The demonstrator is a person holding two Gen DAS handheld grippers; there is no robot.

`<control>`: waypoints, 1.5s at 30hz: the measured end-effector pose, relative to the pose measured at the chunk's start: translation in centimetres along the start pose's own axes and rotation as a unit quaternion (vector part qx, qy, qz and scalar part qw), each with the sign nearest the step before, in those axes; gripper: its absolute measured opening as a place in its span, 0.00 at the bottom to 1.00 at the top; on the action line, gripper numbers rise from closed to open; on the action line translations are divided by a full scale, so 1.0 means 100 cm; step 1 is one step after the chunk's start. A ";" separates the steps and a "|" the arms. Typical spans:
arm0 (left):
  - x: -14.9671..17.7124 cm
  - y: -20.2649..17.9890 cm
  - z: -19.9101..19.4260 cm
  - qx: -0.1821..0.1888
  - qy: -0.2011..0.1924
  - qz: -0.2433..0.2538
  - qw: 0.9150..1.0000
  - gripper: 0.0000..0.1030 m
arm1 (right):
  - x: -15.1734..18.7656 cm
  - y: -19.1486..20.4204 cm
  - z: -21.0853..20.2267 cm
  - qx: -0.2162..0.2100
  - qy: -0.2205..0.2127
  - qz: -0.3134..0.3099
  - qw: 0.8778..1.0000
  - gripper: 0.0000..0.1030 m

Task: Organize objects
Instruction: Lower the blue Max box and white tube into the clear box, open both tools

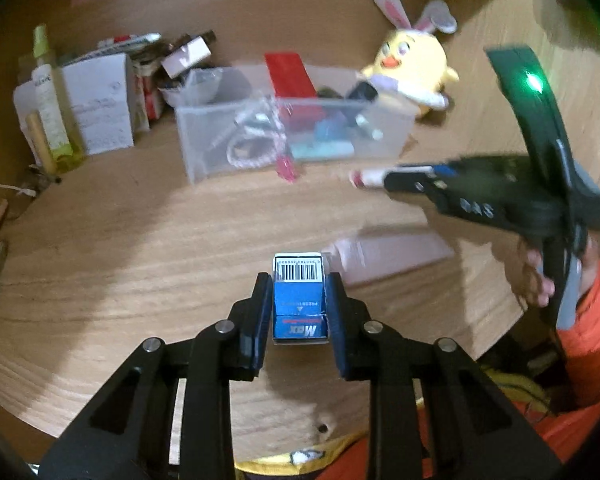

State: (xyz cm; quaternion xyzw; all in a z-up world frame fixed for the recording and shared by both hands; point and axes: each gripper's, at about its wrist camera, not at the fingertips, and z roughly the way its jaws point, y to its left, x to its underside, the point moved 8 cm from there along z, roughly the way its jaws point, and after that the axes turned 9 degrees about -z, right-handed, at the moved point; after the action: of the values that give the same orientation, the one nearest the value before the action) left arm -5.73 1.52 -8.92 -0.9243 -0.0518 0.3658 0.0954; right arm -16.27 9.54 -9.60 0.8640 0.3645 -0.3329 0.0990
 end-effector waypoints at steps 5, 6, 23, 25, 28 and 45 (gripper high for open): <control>-0.024 0.006 -0.008 -0.002 -0.029 -0.011 1.000 0.26 | -0.004 -0.006 -0.021 -0.003 -0.026 0.017 1.000 0.13; -0.029 0.006 -0.008 -0.001 -0.035 -0.013 0.999 0.26 | -0.005 -0.007 -0.025 -0.004 -0.033 0.021 0.999 0.13; -0.104 0.010 -0.002 0.002 -0.091 -0.031 0.995 0.26 | -0.043 -0.030 -0.083 0.020 -0.118 0.039 0.992 0.13; -0.113 0.011 0.001 0.001 -0.093 -0.031 0.995 0.26 | -0.050 -0.037 -0.085 0.027 -0.123 0.041 0.991 0.13; -0.126 0.012 0.007 0.004 -0.093 -0.033 0.995 0.26 | -0.061 -0.048 -0.085 0.038 -0.128 0.045 0.990 0.14; -0.182 0.033 0.066 -0.013 -0.053 -0.045 0.997 0.26 | -0.107 -0.101 -0.010 0.062 -0.074 0.075 0.992 0.13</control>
State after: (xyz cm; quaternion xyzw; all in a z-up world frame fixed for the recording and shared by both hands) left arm -23.43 -3.83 -2.22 -0.9015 -0.1030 0.4091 0.0966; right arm -28.27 11.21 -1.18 0.8663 0.2688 -0.4096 0.0971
